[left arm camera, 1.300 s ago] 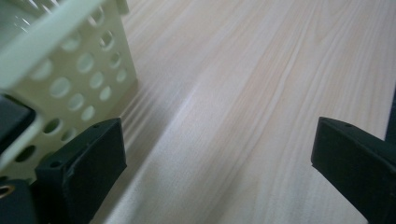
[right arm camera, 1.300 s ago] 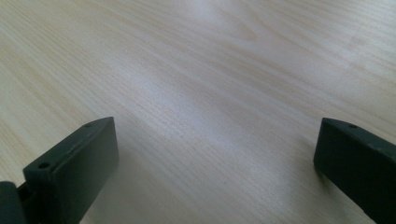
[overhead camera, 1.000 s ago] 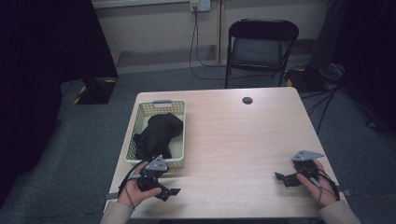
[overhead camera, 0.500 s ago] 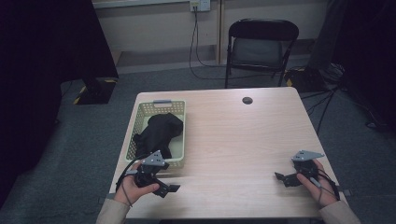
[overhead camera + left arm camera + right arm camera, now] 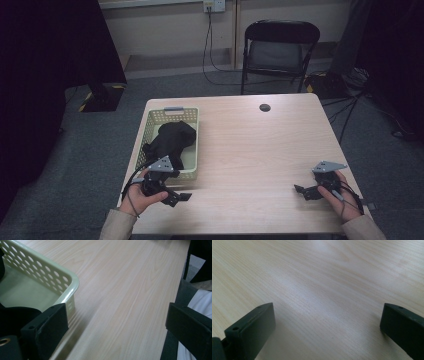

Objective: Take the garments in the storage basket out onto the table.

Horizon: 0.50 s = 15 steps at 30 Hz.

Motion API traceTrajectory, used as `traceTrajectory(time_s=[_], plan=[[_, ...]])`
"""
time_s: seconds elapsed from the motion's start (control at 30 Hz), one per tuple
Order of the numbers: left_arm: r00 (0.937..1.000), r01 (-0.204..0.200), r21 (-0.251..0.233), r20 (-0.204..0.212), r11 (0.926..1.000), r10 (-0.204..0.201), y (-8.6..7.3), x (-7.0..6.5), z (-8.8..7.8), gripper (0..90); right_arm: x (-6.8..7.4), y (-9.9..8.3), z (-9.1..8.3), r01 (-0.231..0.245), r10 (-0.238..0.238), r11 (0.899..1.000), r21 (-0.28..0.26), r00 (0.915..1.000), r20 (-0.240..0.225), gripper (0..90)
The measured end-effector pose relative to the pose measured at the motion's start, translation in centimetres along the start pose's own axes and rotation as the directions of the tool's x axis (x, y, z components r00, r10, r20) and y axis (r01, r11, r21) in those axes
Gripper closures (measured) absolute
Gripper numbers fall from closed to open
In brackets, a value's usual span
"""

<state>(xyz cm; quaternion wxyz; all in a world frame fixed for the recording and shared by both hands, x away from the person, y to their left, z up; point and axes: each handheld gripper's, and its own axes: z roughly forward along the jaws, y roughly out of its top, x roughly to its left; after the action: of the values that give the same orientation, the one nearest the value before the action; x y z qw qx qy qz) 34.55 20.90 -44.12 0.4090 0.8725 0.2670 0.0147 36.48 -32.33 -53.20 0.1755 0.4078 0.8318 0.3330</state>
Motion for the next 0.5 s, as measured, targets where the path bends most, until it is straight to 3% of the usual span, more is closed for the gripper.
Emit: traceTrajectory(time_s=[0.5], plan=[[0.9997,0.012,-0.014,-0.024,0.9998,-0.012,1.3,0.8,-0.7,3.5,0.0,0.0,0.0,0.000,0.000,1.000,0.000,1.0000,0.000,0.0]])
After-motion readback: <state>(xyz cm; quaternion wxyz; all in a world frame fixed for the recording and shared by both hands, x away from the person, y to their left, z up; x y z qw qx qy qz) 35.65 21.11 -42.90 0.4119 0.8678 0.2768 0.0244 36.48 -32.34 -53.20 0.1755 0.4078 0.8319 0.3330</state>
